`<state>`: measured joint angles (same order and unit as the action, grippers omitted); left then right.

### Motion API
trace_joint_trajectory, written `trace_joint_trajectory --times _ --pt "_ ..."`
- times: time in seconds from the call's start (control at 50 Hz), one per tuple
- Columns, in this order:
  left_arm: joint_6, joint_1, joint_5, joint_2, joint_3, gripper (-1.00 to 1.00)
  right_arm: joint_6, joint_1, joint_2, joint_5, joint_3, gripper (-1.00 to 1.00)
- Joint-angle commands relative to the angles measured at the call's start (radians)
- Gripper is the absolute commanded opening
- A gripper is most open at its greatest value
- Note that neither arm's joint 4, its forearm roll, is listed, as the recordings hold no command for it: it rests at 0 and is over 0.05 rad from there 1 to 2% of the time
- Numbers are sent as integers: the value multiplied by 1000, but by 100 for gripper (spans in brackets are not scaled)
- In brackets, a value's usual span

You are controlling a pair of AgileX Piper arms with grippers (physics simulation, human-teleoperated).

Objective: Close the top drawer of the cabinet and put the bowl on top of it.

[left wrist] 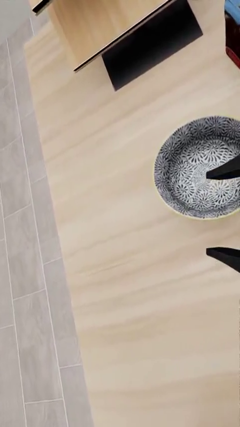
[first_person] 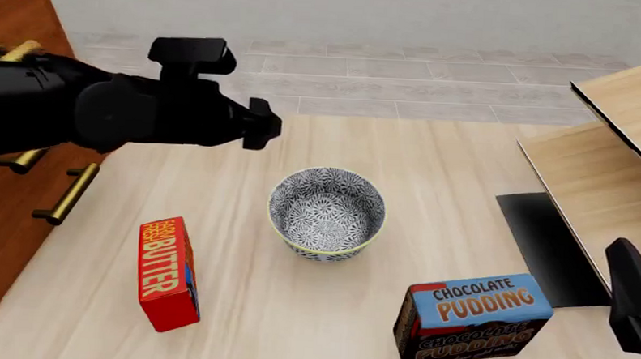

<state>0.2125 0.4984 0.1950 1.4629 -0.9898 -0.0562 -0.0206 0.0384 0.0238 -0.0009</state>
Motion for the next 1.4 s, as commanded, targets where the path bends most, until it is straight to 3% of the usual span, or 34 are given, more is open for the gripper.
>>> trace_joint_trajectory --times 0.02,1.4 --pt "32 5 -40 43 19 100 1 1 -7 -6 -1 100" --pt "124 22 -192 213 85 100 -6 -8 -23 -16 -1 100"
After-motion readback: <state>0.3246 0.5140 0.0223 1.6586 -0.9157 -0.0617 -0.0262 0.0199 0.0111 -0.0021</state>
